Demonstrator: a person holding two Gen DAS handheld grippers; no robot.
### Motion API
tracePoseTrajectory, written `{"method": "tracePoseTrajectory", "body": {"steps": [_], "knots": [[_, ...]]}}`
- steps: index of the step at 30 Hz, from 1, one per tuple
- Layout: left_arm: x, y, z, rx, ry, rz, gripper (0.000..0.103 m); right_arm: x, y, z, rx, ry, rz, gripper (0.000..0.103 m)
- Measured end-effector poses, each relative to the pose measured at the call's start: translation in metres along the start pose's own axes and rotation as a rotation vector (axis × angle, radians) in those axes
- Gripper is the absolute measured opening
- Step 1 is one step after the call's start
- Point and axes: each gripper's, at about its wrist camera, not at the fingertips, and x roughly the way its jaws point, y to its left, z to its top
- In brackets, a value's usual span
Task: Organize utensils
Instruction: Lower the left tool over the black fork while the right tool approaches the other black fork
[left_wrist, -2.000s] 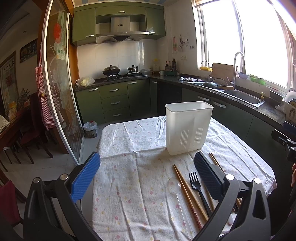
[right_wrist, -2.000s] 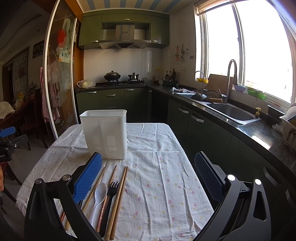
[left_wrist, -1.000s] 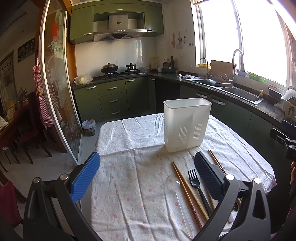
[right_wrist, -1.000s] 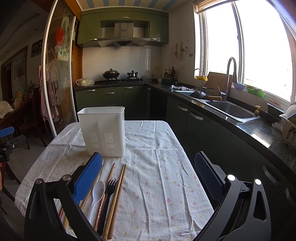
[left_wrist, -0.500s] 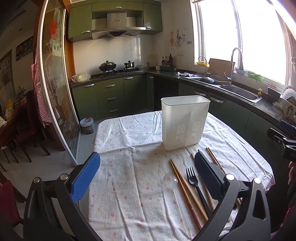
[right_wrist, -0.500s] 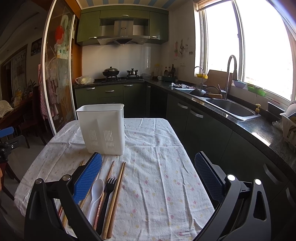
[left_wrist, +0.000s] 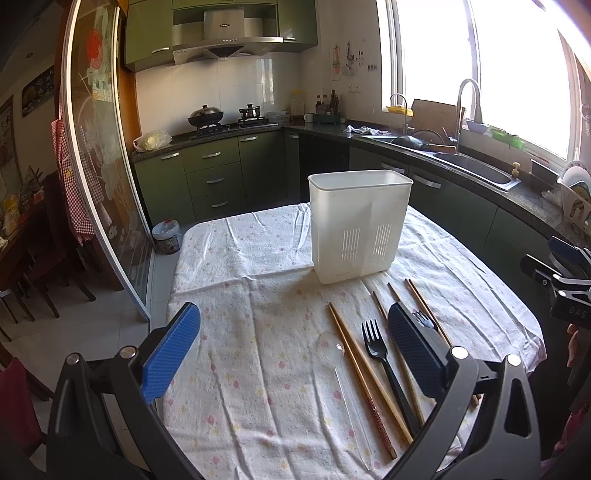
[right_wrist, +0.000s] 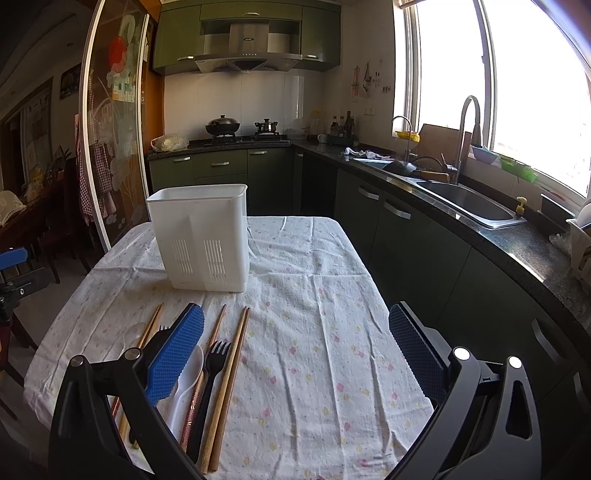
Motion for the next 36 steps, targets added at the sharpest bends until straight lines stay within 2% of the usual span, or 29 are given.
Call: {"method": "tracePoseTrajectory", "body": {"steps": [3, 6, 10, 14, 17, 19, 21, 23, 29, 31, 36], "knots": [[0.009, -0.002, 0.002, -0.021, 0.05, -0.029, 0.097, 0.006, 0.0, 0.001, -0.009, 0.022, 0.002, 0.099], [0.025, -0.006, 0.007, -0.042, 0.147, -0.091, 0.096, 0.014, 0.0, 0.004, -0.025, 0.06, 0.013, 0.099], [0.052, -0.016, 0.011, -0.053, 0.298, -0.165, 0.092, 0.034, -0.001, 0.006, -0.023, 0.167, 0.075, 0.099], [0.079, -0.034, 0.009, -0.042, 0.446, -0.214, 0.077, 0.052, -0.003, 0.003, -0.027, 0.255, 0.092, 0.099], [0.097, -0.049, 0.003, -0.043, 0.554, -0.25, 0.068, 0.057, -0.007, 0.001, -0.02, 0.266, 0.083, 0.099], [0.109, -0.058, -0.005, -0.056, 0.627, -0.278, 0.061, 0.059, -0.009, 0.0, -0.014, 0.271, 0.08, 0.093], [0.119, -0.064, -0.014, -0.082, 0.699, -0.299, 0.05, 0.061, -0.01, -0.002, -0.015, 0.281, 0.074, 0.09], [0.127, -0.069, -0.021, -0.109, 0.752, -0.302, 0.046, 0.061, -0.009, -0.003, -0.021, 0.289, 0.08, 0.089], [0.149, -0.078, -0.031, -0.168, 0.826, -0.303, 0.032, 0.061, -0.007, -0.006, -0.033, 0.305, 0.097, 0.084], [0.154, -0.078, -0.032, -0.176, 0.838, -0.288, 0.03, 0.063, -0.006, -0.007, -0.034, 0.312, 0.097, 0.077], [0.167, -0.082, -0.033, -0.169, 0.856, -0.254, 0.028, 0.068, -0.004, -0.005, -0.044, 0.336, 0.116, 0.069]]}}
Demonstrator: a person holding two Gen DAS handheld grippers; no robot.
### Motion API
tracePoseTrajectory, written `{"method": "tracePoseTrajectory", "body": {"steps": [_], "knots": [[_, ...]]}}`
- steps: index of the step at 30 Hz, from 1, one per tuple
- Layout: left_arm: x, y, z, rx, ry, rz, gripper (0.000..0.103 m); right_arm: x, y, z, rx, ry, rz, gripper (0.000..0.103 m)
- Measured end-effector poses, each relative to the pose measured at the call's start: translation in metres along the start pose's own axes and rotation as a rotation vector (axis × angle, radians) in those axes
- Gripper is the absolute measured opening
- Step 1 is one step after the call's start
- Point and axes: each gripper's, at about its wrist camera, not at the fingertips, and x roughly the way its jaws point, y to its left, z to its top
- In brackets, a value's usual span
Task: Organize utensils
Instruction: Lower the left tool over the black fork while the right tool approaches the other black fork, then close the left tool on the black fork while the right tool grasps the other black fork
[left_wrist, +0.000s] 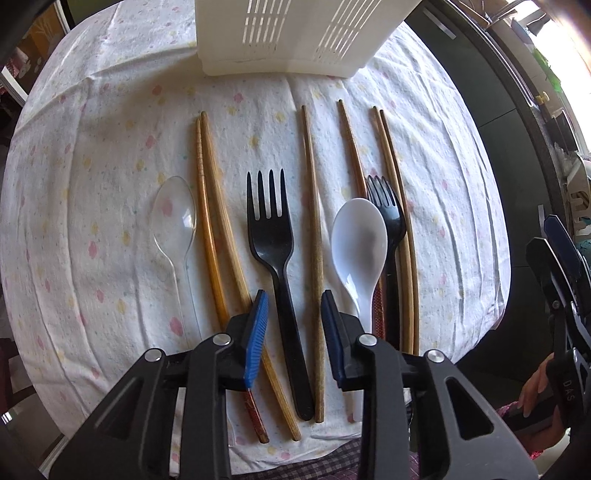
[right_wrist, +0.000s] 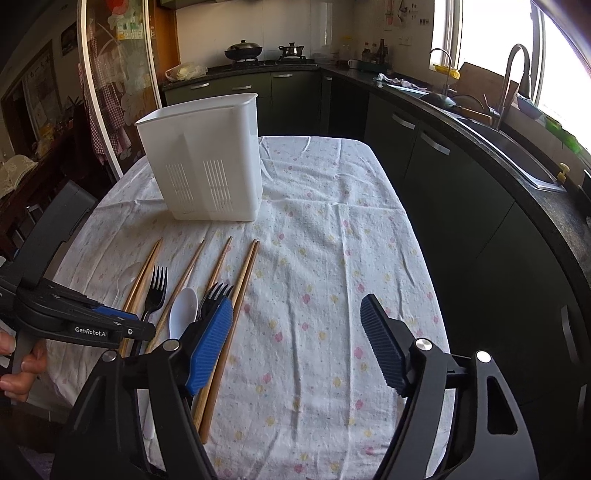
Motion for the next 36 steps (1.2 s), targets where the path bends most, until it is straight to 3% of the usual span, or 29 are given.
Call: {"method": "tracePoseTrajectory", "body": {"steps": [5, 8, 10, 12, 14, 16, 19, 23, 36], "knots": [[0.004, -0.009, 0.007, 0.025, -0.002, 0.03, 0.024, 0.011, -0.002, 0.005, 0.044, 0.082, 0.057, 0.067], [0.005, -0.016, 0.009, 0.044, -0.001, 0.033, 0.016, 0.021, -0.006, 0.007, 0.094, 0.18, 0.049, 0.074], [0.006, -0.018, 0.012, 0.055, -0.014, 0.072, 0.008, 0.023, -0.006, 0.01, 0.106, 0.213, 0.118, 0.074], [0.01, -0.018, 0.016, 0.047, -0.011, 0.075, 0.008, 0.026, 0.0, 0.013, 0.098, 0.256, 0.17, 0.074], [0.01, -0.02, 0.021, 0.049, -0.015, 0.079, 0.008, 0.031, 0.012, 0.014, 0.053, 0.297, 0.178, 0.069], [0.006, -0.02, 0.022, 0.06, -0.025, 0.084, 0.008, 0.043, 0.019, 0.015, 0.038, 0.36, 0.187, 0.047], [0.003, -0.016, 0.024, 0.061, -0.024, 0.084, 0.008, 0.066, 0.029, 0.011, 0.046, 0.479, 0.239, 0.028], [0.002, -0.014, 0.024, 0.068, -0.022, 0.085, 0.008, 0.084, 0.042, 0.008, 0.048, 0.575, 0.256, 0.02], [0.001, 0.0, 0.015, 0.08, -0.013, 0.082, 0.008, 0.112, 0.061, 0.014, 0.054, 0.651, 0.198, 0.016]]}}
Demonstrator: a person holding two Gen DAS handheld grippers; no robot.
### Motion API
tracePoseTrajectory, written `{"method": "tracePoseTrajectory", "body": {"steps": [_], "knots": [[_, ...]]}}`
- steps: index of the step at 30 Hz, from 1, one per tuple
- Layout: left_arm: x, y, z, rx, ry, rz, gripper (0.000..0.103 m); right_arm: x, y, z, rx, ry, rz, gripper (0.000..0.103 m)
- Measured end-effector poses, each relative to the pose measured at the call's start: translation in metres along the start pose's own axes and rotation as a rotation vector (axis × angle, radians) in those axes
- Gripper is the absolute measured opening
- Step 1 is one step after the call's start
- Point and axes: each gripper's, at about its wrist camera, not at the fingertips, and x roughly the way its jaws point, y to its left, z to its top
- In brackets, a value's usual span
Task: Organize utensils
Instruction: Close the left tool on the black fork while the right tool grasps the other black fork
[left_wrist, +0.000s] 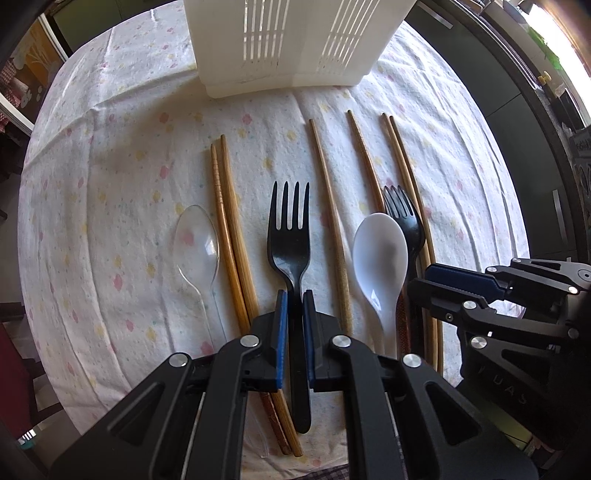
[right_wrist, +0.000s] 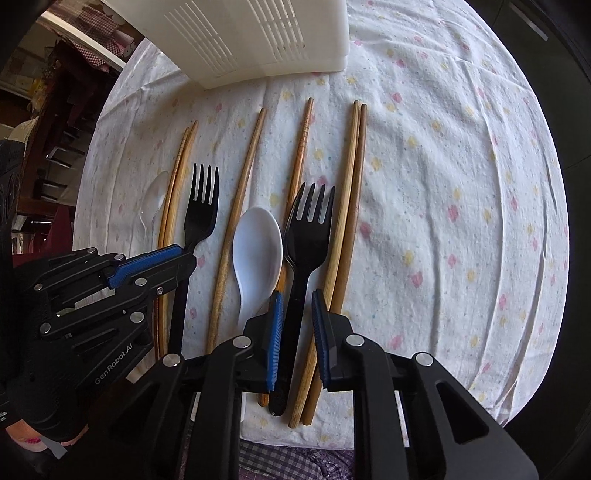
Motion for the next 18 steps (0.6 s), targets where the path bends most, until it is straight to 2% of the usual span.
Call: {"method": "tracePoseTrajectory", "body": {"steps": [10, 15, 18], "knots": [[0.002, 0.002, -0.001, 0.016, -0.003, -0.009, 0.008, 0.012, 0.016, 0.01, -0.017, 0.007, -0.108, 0.012], [0.003, 0.004, -0.001, 0.011, -0.003, -0.011, 0.009, 0.015, 0.026, 0.011, -0.02, 0.015, -0.131, 0.024], [0.003, 0.009, -0.002, 0.018, -0.008, -0.015, 0.009, 0.016, 0.032, 0.009, -0.037, -0.017, -0.174, 0.011]]}}
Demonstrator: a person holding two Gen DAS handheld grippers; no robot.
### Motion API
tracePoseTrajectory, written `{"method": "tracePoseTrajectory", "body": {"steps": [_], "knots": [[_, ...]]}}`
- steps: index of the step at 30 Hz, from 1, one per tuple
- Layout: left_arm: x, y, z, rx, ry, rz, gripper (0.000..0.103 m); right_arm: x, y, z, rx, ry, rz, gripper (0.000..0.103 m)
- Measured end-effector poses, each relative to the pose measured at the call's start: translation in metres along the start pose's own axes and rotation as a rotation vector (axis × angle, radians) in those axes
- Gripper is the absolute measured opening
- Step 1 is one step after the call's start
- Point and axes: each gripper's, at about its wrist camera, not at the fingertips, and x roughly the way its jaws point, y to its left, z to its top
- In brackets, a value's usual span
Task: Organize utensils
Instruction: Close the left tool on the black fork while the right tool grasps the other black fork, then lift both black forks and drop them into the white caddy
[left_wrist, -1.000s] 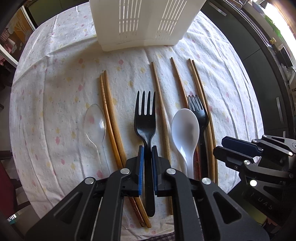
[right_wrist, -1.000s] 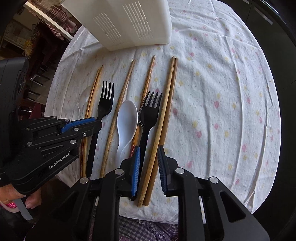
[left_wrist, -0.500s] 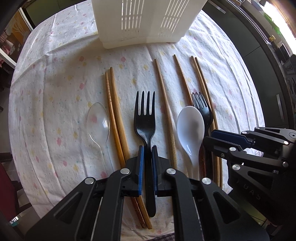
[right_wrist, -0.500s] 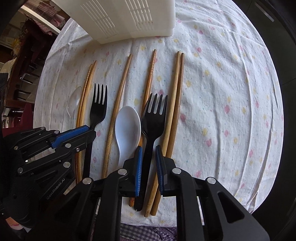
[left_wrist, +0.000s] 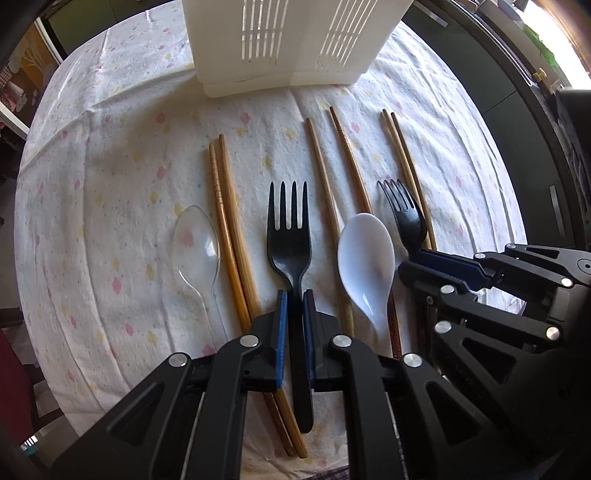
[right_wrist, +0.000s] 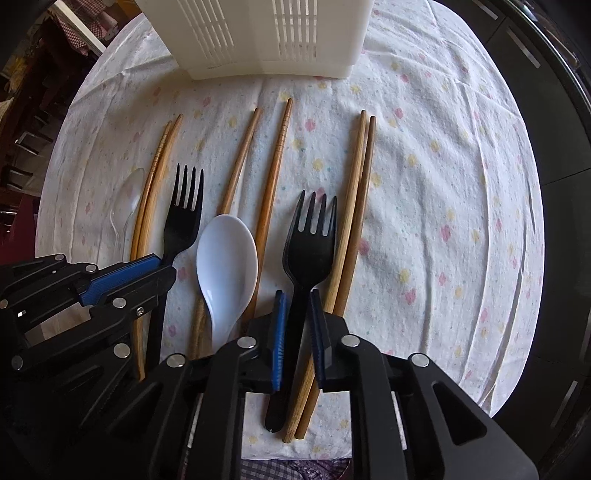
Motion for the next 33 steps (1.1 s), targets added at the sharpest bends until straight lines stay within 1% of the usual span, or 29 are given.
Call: {"method": "tracePoseTrajectory", "body": {"steps": [2, 5, 7, 10, 13, 16, 19, 22, 28, 31, 33], "knots": [[0.0, 0.0, -0.001, 0.012, -0.007, 0.001, 0.009, -0.001, -0.004, -0.003, 0.013, -0.013, 0.017, 0.009], [-0.001, 0.0, -0.002, 0.022, -0.027, -0.007, 0.008, -0.004, -0.011, -0.009, 0.042, -0.052, 0.07, 0.009], [-0.007, -0.001, -0.004, 0.033, -0.065, -0.008, 0.008, -0.009, -0.014, -0.015, 0.041, -0.108, 0.09, 0.009], [-0.017, 0.001, -0.007, 0.053, -0.122, -0.016, 0.008, -0.021, -0.018, -0.027, 0.031, -0.211, 0.098, 0.009], [-0.029, 0.001, -0.007, 0.068, -0.176, -0.038, 0.008, -0.032, -0.024, -0.036, 0.027, -0.282, 0.123, 0.009], [-0.046, -0.003, -0.009, 0.097, -0.237, -0.047, 0.008, -0.041, -0.028, -0.042, 0.025, -0.337, 0.124, 0.01], [-0.067, -0.01, -0.009, 0.123, -0.296, -0.053, 0.008, -0.052, -0.037, -0.044, 0.023, -0.37, 0.137, 0.01], [-0.089, -0.018, -0.009, 0.155, -0.355, -0.052, 0.008, -0.064, -0.036, -0.043, 0.014, -0.414, 0.133, 0.01], [-0.141, -0.025, -0.005, 0.175, -0.439, -0.086, 0.008, -0.095, -0.048, -0.047, 0.01, -0.48, 0.159, 0.01], [-0.173, -0.027, 0.005, 0.17, -0.509, -0.095, 0.008, -0.111, -0.052, -0.046, 0.018, -0.517, 0.166, 0.01], [-0.195, -0.025, 0.014, 0.16, -0.576, -0.088, 0.008, -0.124, -0.057, -0.046, 0.023, -0.545, 0.168, 0.01]]}}
